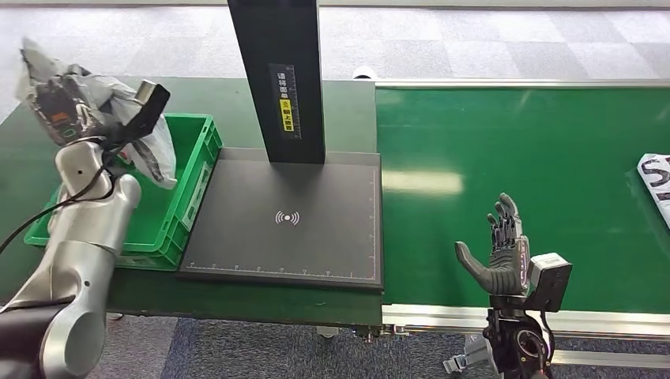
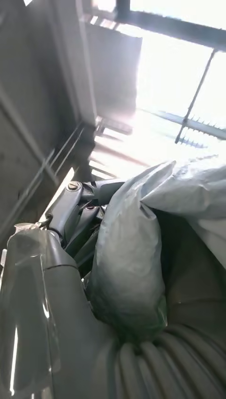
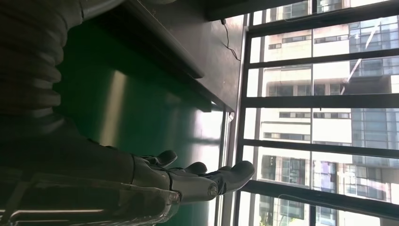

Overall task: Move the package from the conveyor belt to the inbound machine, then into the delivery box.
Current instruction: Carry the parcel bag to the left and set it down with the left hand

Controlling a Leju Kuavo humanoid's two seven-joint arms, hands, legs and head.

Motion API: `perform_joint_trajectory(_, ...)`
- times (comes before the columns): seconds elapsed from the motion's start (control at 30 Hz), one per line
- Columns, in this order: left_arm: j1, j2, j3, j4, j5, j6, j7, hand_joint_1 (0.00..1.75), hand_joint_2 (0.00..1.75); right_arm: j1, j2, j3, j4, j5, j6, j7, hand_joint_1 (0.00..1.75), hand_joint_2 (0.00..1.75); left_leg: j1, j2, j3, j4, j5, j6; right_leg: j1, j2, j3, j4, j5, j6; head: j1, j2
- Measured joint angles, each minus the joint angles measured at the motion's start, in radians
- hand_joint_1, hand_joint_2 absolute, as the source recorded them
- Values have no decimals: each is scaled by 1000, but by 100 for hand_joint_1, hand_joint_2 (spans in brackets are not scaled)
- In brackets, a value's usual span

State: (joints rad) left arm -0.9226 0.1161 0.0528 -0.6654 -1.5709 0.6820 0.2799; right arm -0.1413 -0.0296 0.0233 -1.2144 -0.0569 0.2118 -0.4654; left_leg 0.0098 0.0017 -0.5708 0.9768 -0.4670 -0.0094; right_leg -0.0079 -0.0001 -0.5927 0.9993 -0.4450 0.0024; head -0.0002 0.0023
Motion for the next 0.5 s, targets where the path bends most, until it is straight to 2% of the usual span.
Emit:
perform_joint_trajectory(0.03, -7, 8, -62, 43, 0, -11, 33, 34, 175, 0, -1, 0, 0, 1, 3, 1, 0, 175, 0, 1, 0, 0, 0, 0, 0, 1, 0, 0, 0, 0, 0, 0)
perform_joint_trajectory(0.07, -15, 15, -117, 84, 0, -28, 62, 0, 175, 0, -2, 0, 0, 1, 5, 2, 0, 175, 0, 3, 0, 0, 0, 0, 0, 2, 0, 0, 0, 0, 0, 0)
perform_joint_trajectory(0.17, -34, 36, -242, 181, 0, -79, 116, 0, 175, 0, -6, 0, 0, 0, 8, 2, 0, 175, 0, 4, 0, 0, 0, 0, 0, 4, -1, 0, 0, 0, 0, 0)
perform_joint_trajectory(0.23, -39, 48, -296, 221, 0, -94, 133, 0, 175, 0, -8, 0, 0, 0, 9, 2, 0, 175, 0, 4, 0, 0, 0, 0, 0, 4, -1, 0, 0, 0, 0, 0)
perform_joint_trajectory(0.5, -45, 89, -394, 296, 1, -77, 165, 0, 175, 3, -9, 0, -3, 2, 14, 8, 0, 175, 0, 4, 0, -1, 0, 0, 0, 3, -1, 0, 0, 0, 0, 0)
